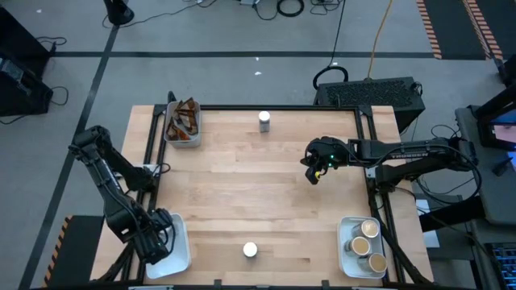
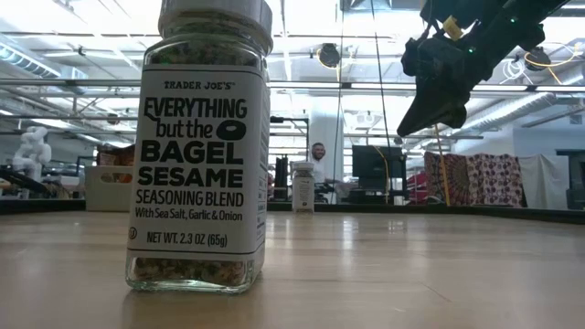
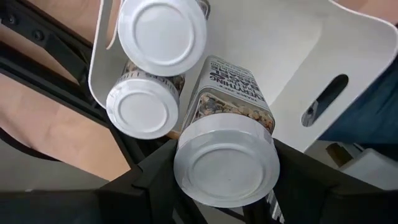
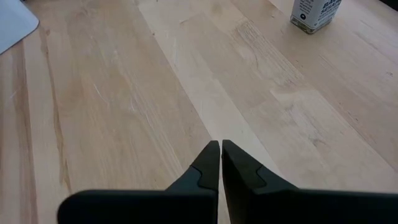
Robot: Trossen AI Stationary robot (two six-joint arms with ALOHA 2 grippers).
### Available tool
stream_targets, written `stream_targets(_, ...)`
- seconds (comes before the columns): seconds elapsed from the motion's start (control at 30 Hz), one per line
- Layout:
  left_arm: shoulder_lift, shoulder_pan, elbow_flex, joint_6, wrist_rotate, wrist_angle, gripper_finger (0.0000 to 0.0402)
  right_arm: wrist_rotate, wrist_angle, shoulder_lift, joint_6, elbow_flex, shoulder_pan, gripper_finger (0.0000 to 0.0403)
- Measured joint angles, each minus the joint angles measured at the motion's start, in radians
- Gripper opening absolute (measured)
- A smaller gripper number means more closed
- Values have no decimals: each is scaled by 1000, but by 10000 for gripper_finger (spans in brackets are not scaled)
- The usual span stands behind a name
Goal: Sort spices by type
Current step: Put the white seasoning bottle into the bottom left white bin
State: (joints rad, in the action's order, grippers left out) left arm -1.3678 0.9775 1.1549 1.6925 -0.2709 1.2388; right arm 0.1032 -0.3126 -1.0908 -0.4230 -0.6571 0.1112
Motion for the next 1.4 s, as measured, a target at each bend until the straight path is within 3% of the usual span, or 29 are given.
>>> stream_targets(0.87,-164,0,0,-157,-70,-3,214,0,-3,0,1,0,0,0)
stream_targets(1.13,-183,0,0,-156,-77,3,289,0,-5,0,1,0,0,0)
stream_targets(1.4,-183,-15,0,-156,-126,6,297,0,-5,0,1,0,0,0)
